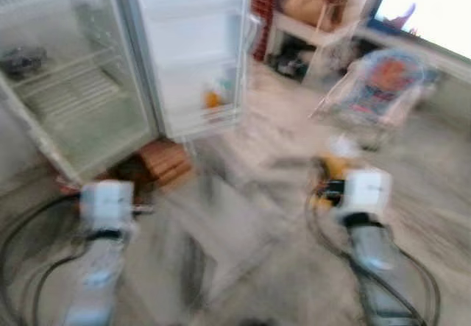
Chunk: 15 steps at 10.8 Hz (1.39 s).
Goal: Restocking fridge
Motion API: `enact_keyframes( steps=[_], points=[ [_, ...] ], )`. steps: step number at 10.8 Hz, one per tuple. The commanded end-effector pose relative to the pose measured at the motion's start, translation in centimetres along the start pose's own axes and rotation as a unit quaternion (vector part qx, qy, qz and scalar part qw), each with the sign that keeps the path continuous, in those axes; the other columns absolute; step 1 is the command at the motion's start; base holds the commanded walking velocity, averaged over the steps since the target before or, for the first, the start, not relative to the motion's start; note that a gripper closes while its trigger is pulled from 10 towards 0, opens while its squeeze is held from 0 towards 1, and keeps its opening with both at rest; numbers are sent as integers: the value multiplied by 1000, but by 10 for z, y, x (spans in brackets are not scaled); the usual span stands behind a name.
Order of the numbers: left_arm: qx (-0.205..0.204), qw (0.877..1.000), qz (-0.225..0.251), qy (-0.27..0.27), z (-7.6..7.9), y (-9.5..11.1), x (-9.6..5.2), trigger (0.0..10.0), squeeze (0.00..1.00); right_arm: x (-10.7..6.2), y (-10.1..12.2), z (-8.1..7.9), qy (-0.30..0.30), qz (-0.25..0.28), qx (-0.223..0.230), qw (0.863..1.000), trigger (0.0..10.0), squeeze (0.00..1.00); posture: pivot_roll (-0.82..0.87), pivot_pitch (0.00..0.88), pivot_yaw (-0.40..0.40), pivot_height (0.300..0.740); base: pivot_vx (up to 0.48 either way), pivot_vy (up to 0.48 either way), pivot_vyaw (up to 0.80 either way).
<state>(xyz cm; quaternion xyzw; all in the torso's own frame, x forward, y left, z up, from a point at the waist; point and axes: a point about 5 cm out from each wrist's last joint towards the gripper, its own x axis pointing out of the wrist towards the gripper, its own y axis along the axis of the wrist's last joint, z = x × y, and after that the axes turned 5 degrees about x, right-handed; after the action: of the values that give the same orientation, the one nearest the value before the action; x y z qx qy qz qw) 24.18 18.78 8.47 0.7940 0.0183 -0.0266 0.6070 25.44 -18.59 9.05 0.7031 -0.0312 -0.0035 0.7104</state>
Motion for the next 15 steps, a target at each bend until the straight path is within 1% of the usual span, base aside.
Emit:
enact_keyframes(
  steps=[1, 2, 4, 5, 7, 9, 10, 13, 15],
  points=[
    [13, 1000, -8, 0, -7, -2, 1, 10000, 0, 4, 8, -7, 3, 22, 8, 1000, 10000, 0, 136, 48, 5, 740, 480, 0, 0],
    [15, 1000, -5, -12, -5, 2, 5, 10000, 0, 1, 6, -7, 1, 21, 8, 1000, 10000, 0, 130, 52, 10, 740, 480, 0, 0],
    [16, 1000, -5, -12, -4, 1, 6, 10000, 0, -2, 4, -8, 13, 16, 1, 1000, 10000, 0, 132, 60, -3, 740, 480, 0, 0],
    [14, 1000, -8, -11, -3, -1, 6, 10000, 0, 3, 6, -8, 19, 19, -1, 1000, 10000, 0, 134, 60, -6, 740, 480, 0, 600],
    [8, 1000, -7, -11, 0, 0, 6, 10000, 0, 10, 10, -14, 47, 27, -9, 998, 10000, 0, 146, 61, -28, 740, 480, 0, 569],
    [7, 1000, -10, -5, -1, -2, 5, 10000, 0, 12, 12, -19, 60, 29, -10, 998, 10000, 0, 149, 64, -38, 740, 480, 0, 566],
    [4, 1000, -10, -6, 0, -2, 5, 10000, 0, 14, 13, -20, 69, 32, -18, 997, 10000, 0, 148, 63, -38, 740, 480, 0, 763],
    [0, 1000, -8, -12, 6, -1, 6, 10000, 0, 14, 13, -20, 72, 33, -20, 997, 10000, 0, 147, 64, -38, 740, 480, 0, 652],
    [-3, 1000, -12, -14, 7, -2, 7, 10000, 0, 15, 12, -20, 73, 31, -19, 997, 10000, 0, 141, 64, -38, 740, 418, 0, 0]
  ],
)
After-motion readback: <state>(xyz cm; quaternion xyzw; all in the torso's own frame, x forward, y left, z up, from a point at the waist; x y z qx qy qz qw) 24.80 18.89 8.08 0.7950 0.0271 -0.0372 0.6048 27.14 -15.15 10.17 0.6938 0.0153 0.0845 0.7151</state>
